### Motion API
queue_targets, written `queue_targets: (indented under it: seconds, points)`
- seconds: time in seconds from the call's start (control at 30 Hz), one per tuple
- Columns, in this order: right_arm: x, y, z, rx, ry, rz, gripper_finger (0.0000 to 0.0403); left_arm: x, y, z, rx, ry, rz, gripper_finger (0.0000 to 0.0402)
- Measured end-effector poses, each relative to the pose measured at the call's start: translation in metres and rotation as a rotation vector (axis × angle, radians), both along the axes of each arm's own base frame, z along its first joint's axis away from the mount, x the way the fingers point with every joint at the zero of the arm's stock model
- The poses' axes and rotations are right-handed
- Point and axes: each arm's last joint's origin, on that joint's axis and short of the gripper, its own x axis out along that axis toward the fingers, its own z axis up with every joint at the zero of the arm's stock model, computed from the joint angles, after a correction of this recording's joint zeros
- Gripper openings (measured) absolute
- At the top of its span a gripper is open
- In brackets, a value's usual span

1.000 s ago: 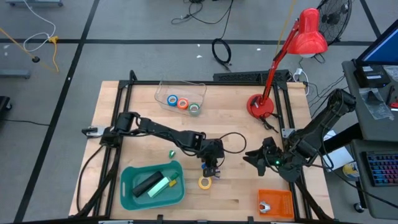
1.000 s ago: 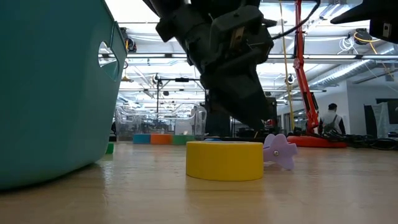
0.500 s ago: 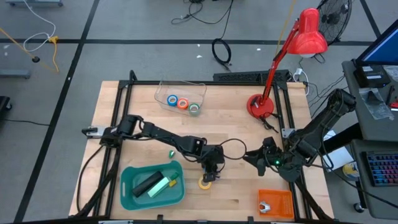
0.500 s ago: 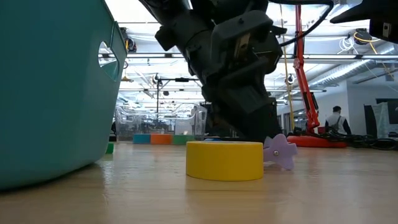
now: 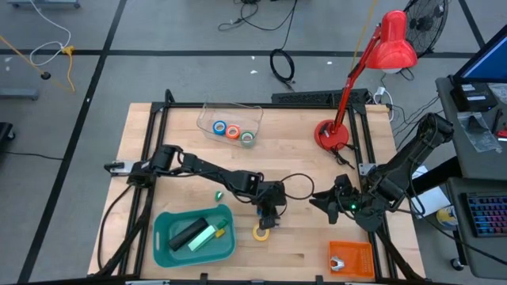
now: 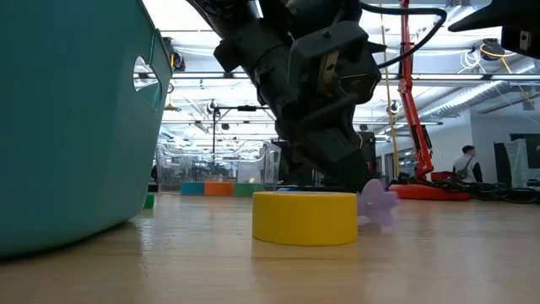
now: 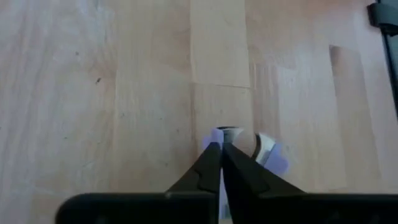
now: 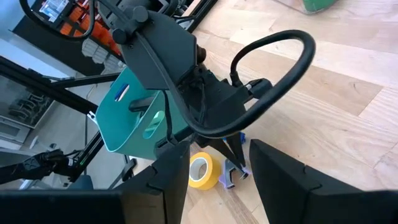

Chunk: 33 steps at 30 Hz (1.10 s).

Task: Pick and place Stapler, Stapler remover, tape
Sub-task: Put the purple staple remover into the orange bin

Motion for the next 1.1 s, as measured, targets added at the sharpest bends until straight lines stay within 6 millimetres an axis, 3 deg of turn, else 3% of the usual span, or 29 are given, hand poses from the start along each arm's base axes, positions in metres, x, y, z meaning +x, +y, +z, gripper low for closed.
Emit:
queue_targets:
  seconds: [0.2,0.3,0.53,0.67,0.77,0.93,1.1]
  points:
    - [0.0,0.0,0.0,0.0,0.0,0.0,0.016,0.0,0.008,0.0,-0.04,0.025,0.038,0.0005]
    - [0.0,0.0,0.001,0.001,-0.014,-0.011,0.016,-0.001,0.016,0.014,-0.088,0.021,0.059,0.0004]
    - [0.004,0.0,0.006,-0.067,-0.117,-0.124,0.016,-0.015,0.035,0.107,-0.168,-0.229,0.1,0.0002]
    - [0.011,0.001,0.011,-0.124,-0.186,-0.18,0.016,-0.035,0.041,0.17,-0.216,-0.431,0.115,0.0002]
    - [0.02,-0.001,0.017,-0.144,-0.206,-0.169,0.016,-0.053,0.044,0.207,-0.226,-0.544,0.13,0.0001]
    - [0.04,-0.005,0.033,-0.17,-0.289,-0.065,0.016,-0.065,0.048,0.24,-0.313,-0.695,0.115,0.0001]
    - [0.058,-0.012,0.055,-0.235,-0.474,-0.032,0.016,-0.065,0.041,0.25,-0.389,-0.768,0.054,0.0001]
